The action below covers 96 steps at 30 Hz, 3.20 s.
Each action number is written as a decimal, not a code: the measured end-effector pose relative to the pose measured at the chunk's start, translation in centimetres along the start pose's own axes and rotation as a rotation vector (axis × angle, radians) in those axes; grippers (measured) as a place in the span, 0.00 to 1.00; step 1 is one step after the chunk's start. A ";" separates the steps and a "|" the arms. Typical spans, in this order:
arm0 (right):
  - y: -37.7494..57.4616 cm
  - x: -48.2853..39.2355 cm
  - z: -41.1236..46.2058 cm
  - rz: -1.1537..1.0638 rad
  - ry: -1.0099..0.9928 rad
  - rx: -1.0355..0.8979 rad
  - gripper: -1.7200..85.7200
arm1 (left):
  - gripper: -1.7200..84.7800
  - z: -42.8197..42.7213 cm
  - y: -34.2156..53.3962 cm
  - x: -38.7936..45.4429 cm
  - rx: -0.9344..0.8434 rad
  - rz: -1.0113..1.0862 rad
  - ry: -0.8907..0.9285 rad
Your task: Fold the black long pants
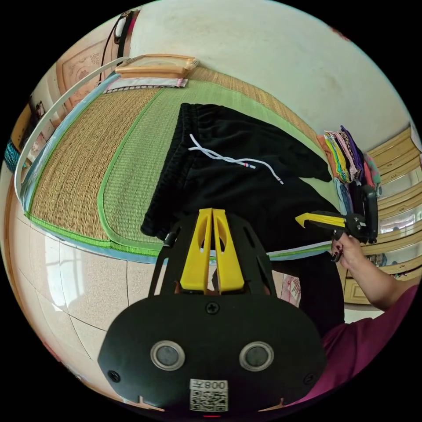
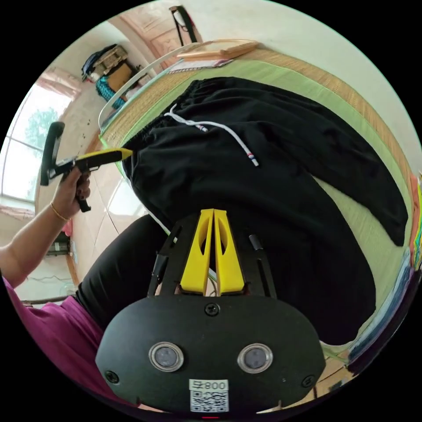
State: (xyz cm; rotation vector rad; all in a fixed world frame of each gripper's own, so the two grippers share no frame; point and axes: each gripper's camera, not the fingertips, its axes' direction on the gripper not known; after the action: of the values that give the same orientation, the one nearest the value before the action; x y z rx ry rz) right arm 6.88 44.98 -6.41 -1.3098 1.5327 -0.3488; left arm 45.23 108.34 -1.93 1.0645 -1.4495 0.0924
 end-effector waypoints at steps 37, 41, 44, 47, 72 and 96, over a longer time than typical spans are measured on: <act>23.2 39.3 9.3 0.538 0.008 0.267 0.02 | 0.02 8.2 -22.8 21.2 -0.085 0.139 0.062; 19.6 44.8 9.8 0.539 0.053 0.288 0.02 | 0.02 11.0 -27.8 23.0 -0.104 0.172 0.032; 17.3 48.1 10.8 0.544 0.091 0.281 0.02 | 0.02 13.6 -30.6 23.6 -0.148 0.186 -0.003; 15.8 50.9 12.7 0.552 0.130 0.247 0.02 | 0.02 16.0 -31.8 24.0 -0.204 0.219 -0.020; 16.8 56.6 14.8 0.596 0.095 0.253 0.02 | 0.02 17.4 -39.0 22.3 -0.159 0.313 -0.010; -12.5 43.6 8.4 -0.034 -0.036 0.251 0.11 | 0.12 12.3 -58.2 3.3 -0.131 0.253 -0.172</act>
State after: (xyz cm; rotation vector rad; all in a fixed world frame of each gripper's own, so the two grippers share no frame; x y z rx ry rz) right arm 26.71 6.58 -22.58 -1.1395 1.3884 -0.5197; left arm 73.61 65.81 -32.57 0.7937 -1.7180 0.0863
